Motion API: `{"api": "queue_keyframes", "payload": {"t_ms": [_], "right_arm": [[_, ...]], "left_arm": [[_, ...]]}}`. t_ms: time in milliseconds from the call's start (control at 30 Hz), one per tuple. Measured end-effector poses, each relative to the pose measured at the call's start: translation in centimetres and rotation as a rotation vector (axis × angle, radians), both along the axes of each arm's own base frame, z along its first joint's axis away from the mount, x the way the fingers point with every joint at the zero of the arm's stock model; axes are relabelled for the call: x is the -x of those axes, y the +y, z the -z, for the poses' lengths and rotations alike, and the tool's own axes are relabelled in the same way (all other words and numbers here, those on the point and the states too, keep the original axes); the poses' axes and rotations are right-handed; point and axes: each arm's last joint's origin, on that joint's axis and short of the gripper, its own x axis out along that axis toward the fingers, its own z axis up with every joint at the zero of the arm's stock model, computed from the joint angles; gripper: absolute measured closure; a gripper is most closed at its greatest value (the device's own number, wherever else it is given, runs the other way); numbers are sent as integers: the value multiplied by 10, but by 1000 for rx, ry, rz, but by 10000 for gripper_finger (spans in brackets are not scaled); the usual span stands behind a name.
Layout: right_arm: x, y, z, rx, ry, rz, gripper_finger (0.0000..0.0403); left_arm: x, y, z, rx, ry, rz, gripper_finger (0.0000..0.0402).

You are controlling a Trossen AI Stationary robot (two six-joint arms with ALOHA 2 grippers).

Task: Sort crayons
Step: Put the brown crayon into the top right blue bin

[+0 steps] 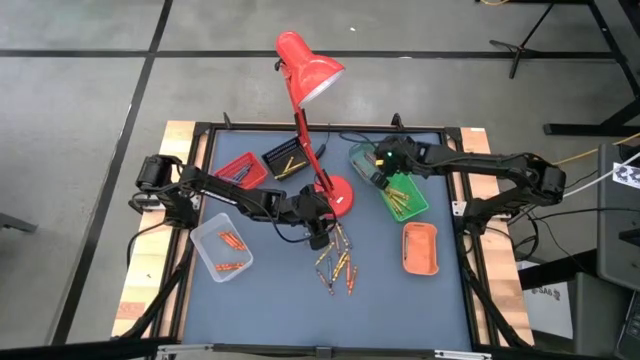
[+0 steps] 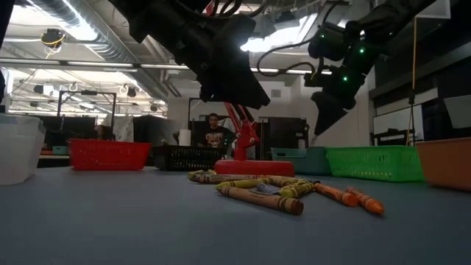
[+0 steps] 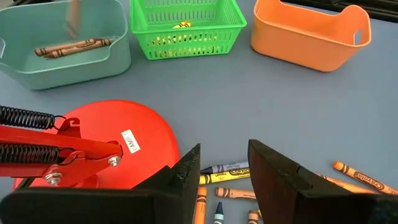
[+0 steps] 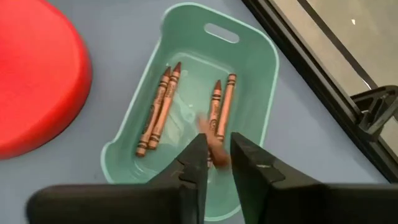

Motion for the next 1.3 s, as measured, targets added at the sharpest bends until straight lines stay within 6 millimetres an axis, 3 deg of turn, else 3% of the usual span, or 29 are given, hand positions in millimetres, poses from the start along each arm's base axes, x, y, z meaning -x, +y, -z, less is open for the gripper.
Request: {"api": "queue_keyframes", "payload": {"t_ms": [333,900,1133,1300], "right_arm": [[0,-1,0,-1,-1,4,293],[0,-1,0,-3,-4,8,290],[0,-1,0,-4,-5,9,290],[0,-1,0,-4,-4,9,290]], "left_arm": [[1,-7,3,58,33,95,283],[16,-44,14,52,190,211,283],[20,-48,18,42,241,214,283],[18,-47,33,36,291,210,283]]}}
